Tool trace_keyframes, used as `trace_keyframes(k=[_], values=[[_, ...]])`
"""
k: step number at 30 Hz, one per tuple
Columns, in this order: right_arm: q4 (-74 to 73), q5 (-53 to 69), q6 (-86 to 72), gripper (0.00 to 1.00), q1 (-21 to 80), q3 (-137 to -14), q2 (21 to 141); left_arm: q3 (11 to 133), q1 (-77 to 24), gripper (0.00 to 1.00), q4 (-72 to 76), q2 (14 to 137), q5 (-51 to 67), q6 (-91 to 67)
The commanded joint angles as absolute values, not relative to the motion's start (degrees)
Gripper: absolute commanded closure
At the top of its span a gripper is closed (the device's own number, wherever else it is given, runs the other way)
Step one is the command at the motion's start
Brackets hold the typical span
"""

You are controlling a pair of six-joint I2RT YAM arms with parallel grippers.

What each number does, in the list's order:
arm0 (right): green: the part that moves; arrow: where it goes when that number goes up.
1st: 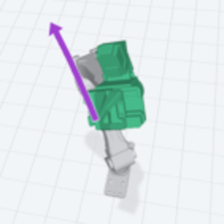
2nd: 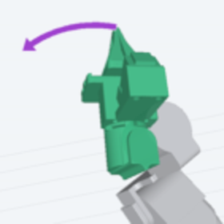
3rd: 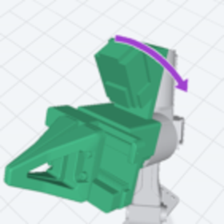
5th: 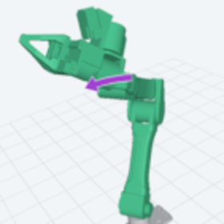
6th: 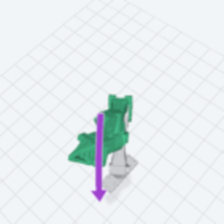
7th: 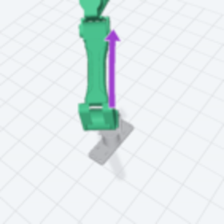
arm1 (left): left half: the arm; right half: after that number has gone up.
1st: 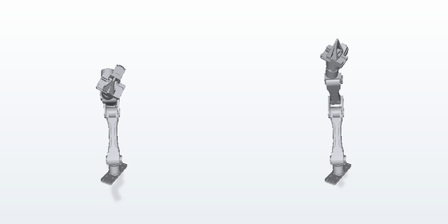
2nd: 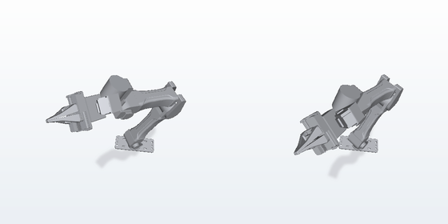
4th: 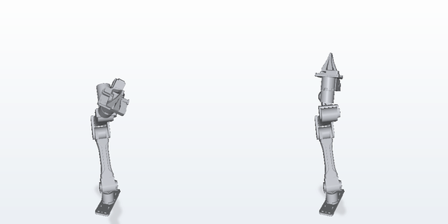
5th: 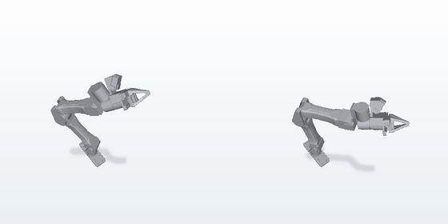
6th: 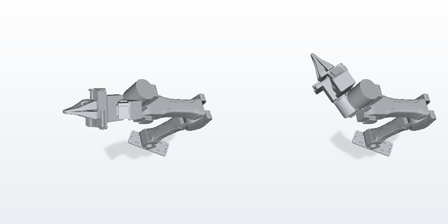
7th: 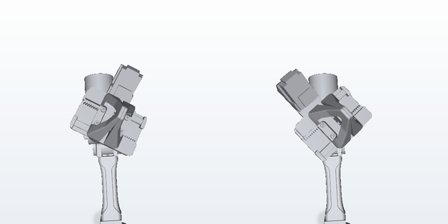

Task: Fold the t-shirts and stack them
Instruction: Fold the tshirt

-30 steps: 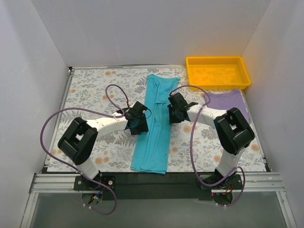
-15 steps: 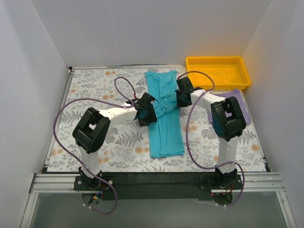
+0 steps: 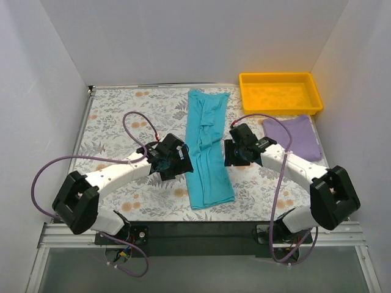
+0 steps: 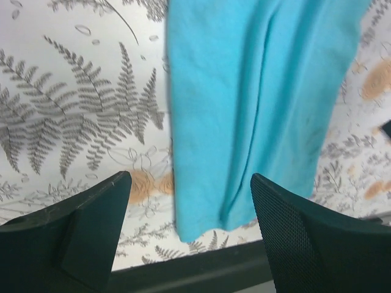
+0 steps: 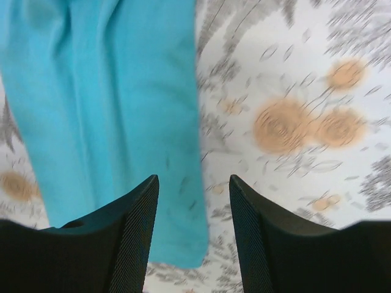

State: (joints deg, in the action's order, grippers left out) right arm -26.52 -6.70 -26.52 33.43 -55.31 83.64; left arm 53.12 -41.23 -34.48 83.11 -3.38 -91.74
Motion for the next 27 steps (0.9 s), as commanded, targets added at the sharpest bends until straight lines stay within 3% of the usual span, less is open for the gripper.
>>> trace_keyframes(k=[1,7,13,23,27], values=[[-30.93,-6.32,-36.11,0.52,38.31,-50.64,80.08,50.54,-43.41,0.27,-37.96,78.14,-2.72,-93.95],[-32.52,-8.6,-45.07,0.52,47.45,-44.21,77.26,46.06,-46.22,0.27,-38.32,74.8,-1.32,-95.97],[-34.63,-10.55,-47.55,0.53,49.39,-42.54,77.17,44.91,-50.7,0.29,-38.5,75.67,-1.76,-97.73],[-35.94,-11.51,-48.69,0.71,52.12,-42.45,79.01,43.15,-55.1,0.41,-38.06,76.99,-1.93,-100.45],[-36.56,-11.16,-48.52,0.71,52.29,-41.49,77.7,43.59,-56.69,0.43,-38.85,78.31,-2.28,-103.0]])
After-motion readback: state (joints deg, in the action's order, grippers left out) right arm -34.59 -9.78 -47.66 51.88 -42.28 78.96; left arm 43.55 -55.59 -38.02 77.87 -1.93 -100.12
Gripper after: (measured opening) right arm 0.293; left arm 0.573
